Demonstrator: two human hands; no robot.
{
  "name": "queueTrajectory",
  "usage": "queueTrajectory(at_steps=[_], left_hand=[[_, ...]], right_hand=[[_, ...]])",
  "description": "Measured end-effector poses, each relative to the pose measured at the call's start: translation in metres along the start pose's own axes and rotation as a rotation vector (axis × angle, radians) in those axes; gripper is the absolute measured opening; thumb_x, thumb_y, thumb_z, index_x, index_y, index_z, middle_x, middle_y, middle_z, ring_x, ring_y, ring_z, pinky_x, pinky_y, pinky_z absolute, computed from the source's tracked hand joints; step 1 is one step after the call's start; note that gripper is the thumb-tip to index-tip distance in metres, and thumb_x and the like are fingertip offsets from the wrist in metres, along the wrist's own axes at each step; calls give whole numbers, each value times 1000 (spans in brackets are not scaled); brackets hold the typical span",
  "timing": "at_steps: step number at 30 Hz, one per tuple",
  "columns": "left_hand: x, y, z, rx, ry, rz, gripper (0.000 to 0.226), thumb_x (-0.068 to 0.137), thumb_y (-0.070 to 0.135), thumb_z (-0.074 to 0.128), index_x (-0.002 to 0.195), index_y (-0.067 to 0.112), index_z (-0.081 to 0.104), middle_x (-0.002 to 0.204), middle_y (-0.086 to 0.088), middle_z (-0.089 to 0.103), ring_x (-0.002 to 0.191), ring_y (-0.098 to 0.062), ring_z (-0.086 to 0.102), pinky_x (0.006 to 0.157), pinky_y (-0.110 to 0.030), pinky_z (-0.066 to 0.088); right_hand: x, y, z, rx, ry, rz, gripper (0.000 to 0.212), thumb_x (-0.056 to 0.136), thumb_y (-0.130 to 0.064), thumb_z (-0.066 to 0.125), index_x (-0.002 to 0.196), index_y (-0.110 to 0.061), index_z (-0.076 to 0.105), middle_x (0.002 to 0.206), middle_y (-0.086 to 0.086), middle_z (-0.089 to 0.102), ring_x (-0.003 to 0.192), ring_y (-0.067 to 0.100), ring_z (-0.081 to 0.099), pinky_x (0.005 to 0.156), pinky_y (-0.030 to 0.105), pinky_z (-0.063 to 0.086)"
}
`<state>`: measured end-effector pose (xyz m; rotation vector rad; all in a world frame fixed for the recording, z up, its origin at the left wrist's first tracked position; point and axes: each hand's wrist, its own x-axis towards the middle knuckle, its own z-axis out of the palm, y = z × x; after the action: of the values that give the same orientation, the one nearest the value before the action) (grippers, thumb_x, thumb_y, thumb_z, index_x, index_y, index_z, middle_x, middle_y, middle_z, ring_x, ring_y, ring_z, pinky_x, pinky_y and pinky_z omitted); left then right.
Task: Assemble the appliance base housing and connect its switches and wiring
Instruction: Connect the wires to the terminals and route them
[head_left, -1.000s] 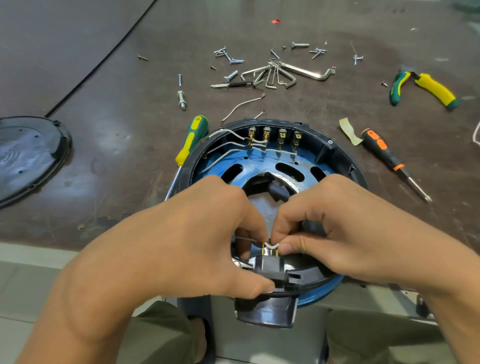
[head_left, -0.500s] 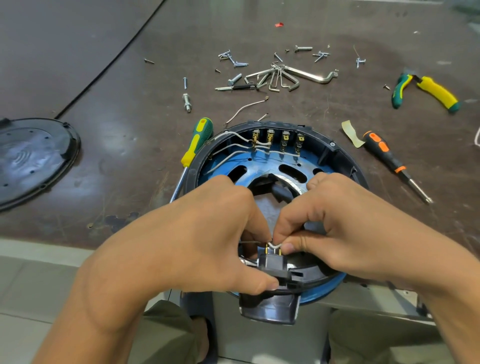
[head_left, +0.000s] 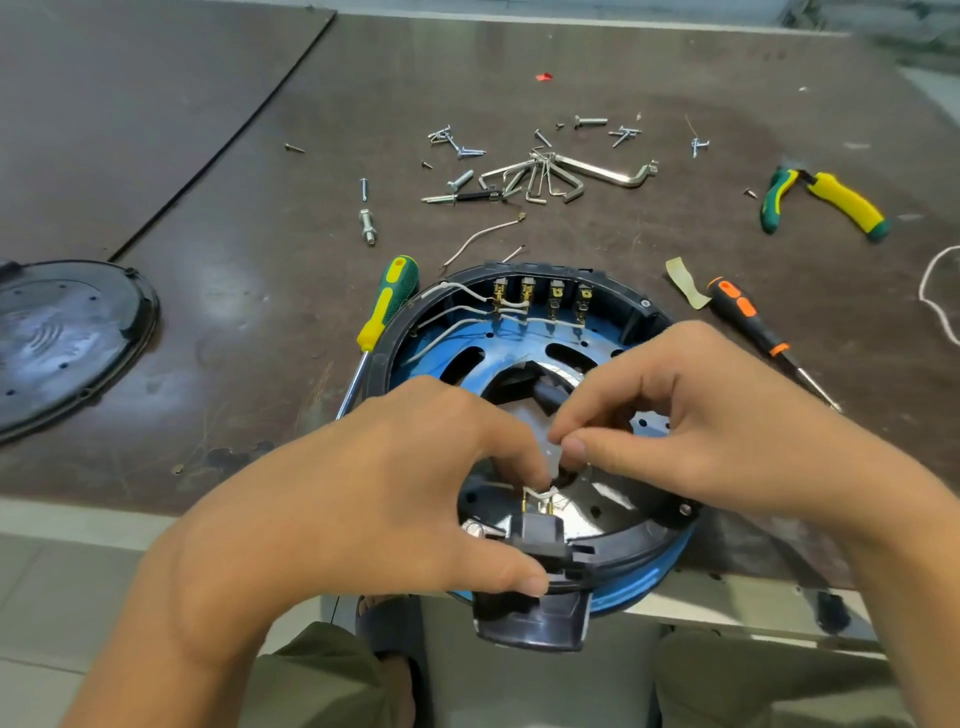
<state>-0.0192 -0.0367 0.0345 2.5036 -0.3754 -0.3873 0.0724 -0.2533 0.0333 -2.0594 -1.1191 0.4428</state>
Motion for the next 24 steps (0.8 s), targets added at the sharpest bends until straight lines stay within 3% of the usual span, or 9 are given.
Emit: queueTrajectory(at_steps=[4, 9, 14, 18, 21, 24], left_hand=[[4, 4, 2, 35, 5, 34, 67, 59, 81, 60, 120, 55, 52, 105, 36, 61, 102, 12, 57, 87, -26, 53], [6, 4, 4, 42, 32, 61, 61, 64, 75, 60, 119, 49, 60, 94, 43, 57, 99, 21, 54, 85, -16, 50], [6, -1, 6, 56, 44, 88, 67, 62, 81, 60, 122, 51, 57, 101, 41, 57, 102, 18, 54, 89, -22, 52], [6, -3, 4, -8, 53, 80, 75, 59, 88, 60, 123, 50, 53, 110, 36, 59, 106, 13, 55, 89, -25, 52], [9, -1, 1, -55, 143, 108, 58, 76, 79, 54, 119, 42, 62, 104, 30, 63, 102, 11, 57, 85, -22, 52], [12, 0, -3, -24, 367, 116, 30, 96, 53, 48, 112, 35, 67, 101, 23, 66, 100, 5, 59, 83, -21, 48]], right_hand=[[-1, 2, -5, 83, 77, 30, 15, 85, -1, 74, 85, -15, 79, 75, -3, 76, 71, 15, 72, 68, 27, 56], [-3, 4, -10, 163, 213, 64, 16, 86, -1, 73, 86, -16, 79, 76, -3, 76, 70, 10, 70, 64, 14, 50], [-3, 11, -11, 145, 378, 99, 17, 90, -4, 69, 91, -18, 78, 81, 0, 77, 77, 26, 71, 72, 45, 58], [-1, 14, -20, 209, 514, 97, 23, 92, 1, 66, 99, -17, 77, 92, 0, 77, 90, 17, 73, 80, 28, 60], [22, 24, -38, 169, 527, 151, 25, 93, 3, 63, 99, -17, 76, 92, 1, 77, 90, 10, 71, 81, 20, 56], [76, 45, -61, -53, 342, 260, 25, 92, 0, 62, 103, -19, 74, 96, 2, 76, 90, 13, 70, 81, 24, 53]])
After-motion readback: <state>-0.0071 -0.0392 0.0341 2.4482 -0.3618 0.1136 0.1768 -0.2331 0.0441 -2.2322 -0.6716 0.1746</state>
